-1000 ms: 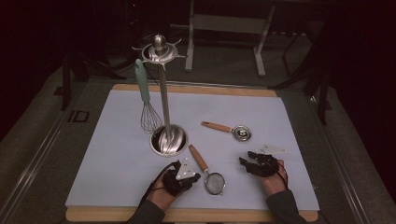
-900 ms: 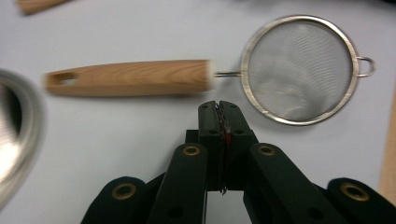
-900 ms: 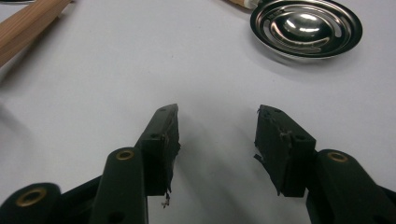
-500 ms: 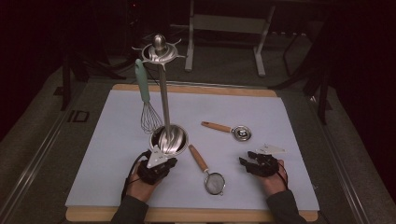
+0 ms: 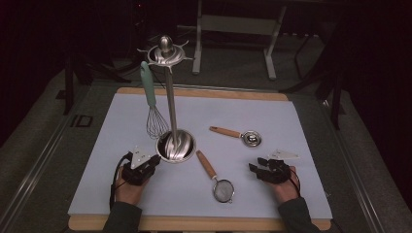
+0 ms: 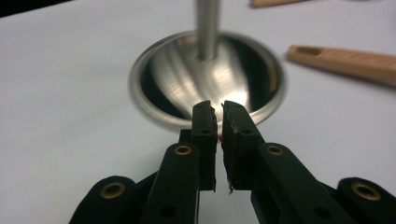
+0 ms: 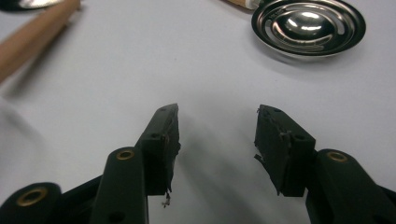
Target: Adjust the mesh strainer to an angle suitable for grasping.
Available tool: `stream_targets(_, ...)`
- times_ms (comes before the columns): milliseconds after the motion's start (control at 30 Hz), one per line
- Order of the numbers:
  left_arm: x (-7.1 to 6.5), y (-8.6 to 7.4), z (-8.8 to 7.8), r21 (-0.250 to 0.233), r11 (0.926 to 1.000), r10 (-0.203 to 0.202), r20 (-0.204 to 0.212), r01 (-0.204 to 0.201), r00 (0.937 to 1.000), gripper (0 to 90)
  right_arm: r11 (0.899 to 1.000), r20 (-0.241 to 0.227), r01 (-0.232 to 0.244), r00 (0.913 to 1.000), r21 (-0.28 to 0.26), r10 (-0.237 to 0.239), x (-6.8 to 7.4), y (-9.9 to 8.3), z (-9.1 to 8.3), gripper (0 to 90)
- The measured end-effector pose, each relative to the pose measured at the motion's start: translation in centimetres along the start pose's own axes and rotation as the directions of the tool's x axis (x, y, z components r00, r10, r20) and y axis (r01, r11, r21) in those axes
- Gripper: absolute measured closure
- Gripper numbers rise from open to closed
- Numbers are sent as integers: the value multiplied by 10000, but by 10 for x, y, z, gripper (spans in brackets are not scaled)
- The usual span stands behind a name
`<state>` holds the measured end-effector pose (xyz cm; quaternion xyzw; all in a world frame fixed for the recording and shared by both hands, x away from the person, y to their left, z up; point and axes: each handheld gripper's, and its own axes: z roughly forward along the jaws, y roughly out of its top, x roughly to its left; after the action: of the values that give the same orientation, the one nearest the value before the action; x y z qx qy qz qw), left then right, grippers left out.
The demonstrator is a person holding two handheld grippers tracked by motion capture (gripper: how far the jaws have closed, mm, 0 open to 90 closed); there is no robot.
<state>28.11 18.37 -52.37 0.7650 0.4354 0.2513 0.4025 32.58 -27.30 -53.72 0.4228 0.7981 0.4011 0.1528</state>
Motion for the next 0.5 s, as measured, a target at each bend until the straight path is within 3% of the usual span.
stream_targets(267, 12, -9, 4, -30, 9986, -527, -438, 526, 9976, 822, 9990, -695, 363, 9970, 261, -344, 27, 19, 3, 540)
stream_targets(500, 17, -13, 6, -89, 9966, -825, -617, 821, 9947, 819, 9896, -1642, 1230, 9803, 750, -1094, 65, 51, 17, 537)
